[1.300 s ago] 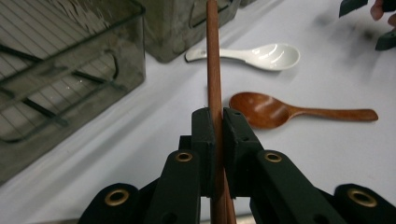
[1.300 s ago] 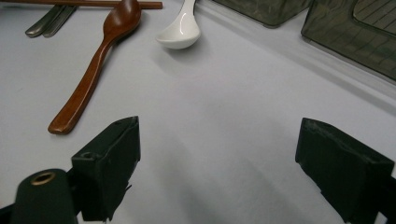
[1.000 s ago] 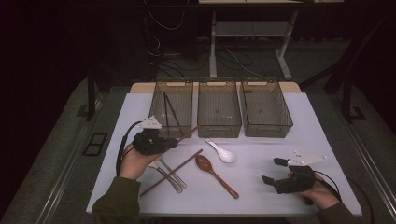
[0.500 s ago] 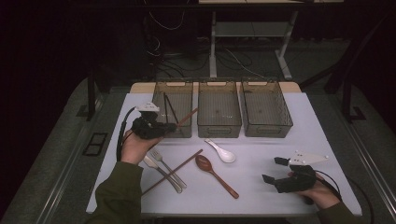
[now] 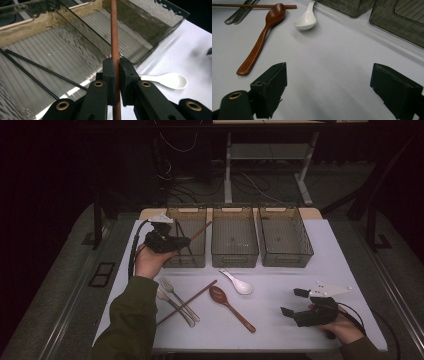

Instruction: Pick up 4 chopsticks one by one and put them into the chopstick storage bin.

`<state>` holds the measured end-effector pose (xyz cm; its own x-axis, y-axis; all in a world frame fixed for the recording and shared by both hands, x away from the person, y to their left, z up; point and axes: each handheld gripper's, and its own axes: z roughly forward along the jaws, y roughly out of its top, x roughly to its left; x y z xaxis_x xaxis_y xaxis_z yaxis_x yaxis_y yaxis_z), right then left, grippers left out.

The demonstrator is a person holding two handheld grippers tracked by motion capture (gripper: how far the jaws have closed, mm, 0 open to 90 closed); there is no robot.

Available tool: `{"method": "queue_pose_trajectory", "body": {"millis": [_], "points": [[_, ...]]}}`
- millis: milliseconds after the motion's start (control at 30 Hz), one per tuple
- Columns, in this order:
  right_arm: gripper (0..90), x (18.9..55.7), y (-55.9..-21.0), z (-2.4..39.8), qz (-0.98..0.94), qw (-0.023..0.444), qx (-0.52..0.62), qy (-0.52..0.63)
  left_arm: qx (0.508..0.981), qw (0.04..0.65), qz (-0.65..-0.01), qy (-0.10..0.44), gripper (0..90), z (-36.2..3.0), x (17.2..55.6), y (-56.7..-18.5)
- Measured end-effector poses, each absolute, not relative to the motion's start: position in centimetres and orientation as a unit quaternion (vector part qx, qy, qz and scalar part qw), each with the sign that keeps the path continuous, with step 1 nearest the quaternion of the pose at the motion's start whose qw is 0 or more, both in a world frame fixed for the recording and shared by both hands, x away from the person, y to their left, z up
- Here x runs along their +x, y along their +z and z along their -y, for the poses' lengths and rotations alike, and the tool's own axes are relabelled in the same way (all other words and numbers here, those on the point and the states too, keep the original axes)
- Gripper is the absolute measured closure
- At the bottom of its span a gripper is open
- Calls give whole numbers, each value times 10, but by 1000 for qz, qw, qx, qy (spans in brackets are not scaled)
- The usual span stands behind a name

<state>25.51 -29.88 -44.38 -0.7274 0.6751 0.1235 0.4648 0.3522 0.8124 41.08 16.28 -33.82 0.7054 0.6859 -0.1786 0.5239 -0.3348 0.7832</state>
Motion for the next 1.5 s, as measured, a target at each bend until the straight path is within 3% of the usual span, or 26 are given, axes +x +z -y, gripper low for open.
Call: {"method": "queue_pose_trajectory", "body": {"millis": [567, 1267, 1500], "points": [[139, 255, -444, 300, -813, 120, 351, 449, 794, 429, -410, 131, 827, -157, 469, -324], [139, 254, -443, 300, -814, 119, 349, 450, 794, 357, -460, 174, 827, -142, 517, -359], [139, 254, -443, 300, -814, 117, 349, 450, 784, 344, -490, 165, 826, -147, 523, -369]]}}
